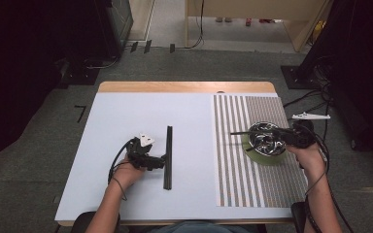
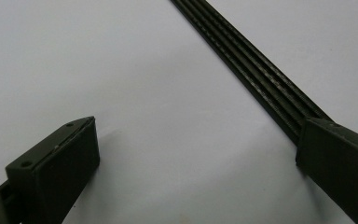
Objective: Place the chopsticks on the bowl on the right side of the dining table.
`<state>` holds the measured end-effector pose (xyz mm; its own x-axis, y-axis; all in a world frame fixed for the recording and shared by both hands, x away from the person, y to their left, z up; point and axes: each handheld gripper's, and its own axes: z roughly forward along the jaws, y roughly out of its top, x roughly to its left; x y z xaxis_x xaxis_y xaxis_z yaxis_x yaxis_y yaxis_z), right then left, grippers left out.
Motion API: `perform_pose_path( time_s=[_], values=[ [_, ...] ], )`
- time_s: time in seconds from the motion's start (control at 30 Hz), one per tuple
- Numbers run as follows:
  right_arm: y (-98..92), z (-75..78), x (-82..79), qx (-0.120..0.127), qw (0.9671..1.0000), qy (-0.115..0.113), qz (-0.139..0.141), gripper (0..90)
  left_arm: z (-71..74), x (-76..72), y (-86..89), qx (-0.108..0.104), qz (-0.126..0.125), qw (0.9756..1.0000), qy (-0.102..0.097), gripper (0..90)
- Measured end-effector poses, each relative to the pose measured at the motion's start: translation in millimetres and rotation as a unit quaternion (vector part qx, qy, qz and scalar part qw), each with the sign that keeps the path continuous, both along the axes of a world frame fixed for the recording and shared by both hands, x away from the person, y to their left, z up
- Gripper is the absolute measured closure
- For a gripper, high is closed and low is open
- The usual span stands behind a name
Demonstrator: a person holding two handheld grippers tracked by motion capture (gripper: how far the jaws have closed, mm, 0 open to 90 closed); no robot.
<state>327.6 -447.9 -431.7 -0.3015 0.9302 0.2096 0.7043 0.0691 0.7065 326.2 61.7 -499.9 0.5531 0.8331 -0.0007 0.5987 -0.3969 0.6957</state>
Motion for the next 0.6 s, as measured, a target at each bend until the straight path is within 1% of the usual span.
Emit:
perform_pose_path(
  time_s=[0.03,0.07,0.1,0.2,0.3,0.4,0.5,0.6],
  values=[
    [0.9,1.1,-0.1,0.007,1.0000,-0.002,0.002,70.1,0.0,0.0,0.0,0.000,0.000,1.0000,0.000,0.0],
    [2.3,2.4,-0.4,0.007,0.9999,-0.007,0.007,67.1,0.0,0.1,0.1,0.000,0.000,1.0000,0.000,0.0],
    [4.4,4.3,-0.8,0.000,0.9999,-0.014,0.009,61.6,0.1,0.1,0.1,0.000,-0.001,1.0000,0.000,0.0],
    [7.5,7.8,-0.6,-0.006,0.9996,-0.027,0.004,47.2,0.1,0.1,0.1,0.001,-0.001,1.0000,0.000,0.0],
    [10.3,10.0,-0.7,-0.019,0.9994,-0.030,0.000,39.4,0.0,0.0,0.1,0.000,0.000,1.0000,0.000,0.0],
    [13.7,11.5,-0.2,-0.020,0.9992,-0.034,-0.008,35.9,-0.1,-0.1,0.1,0.000,0.000,1.0000,-0.001,0.0],
    [17.3,13.4,0.6,-0.023,0.9991,-0.035,-0.008,33.7,-0.2,-0.1,0.1,0.000,0.000,1.0000,-0.001,0.0],
    [22.1,16.6,1.1,-0.021,0.9990,-0.038,-0.006,29.9,-0.2,-0.2,0.1,0.000,0.000,1.0000,-0.001,0.0]
  ],
)
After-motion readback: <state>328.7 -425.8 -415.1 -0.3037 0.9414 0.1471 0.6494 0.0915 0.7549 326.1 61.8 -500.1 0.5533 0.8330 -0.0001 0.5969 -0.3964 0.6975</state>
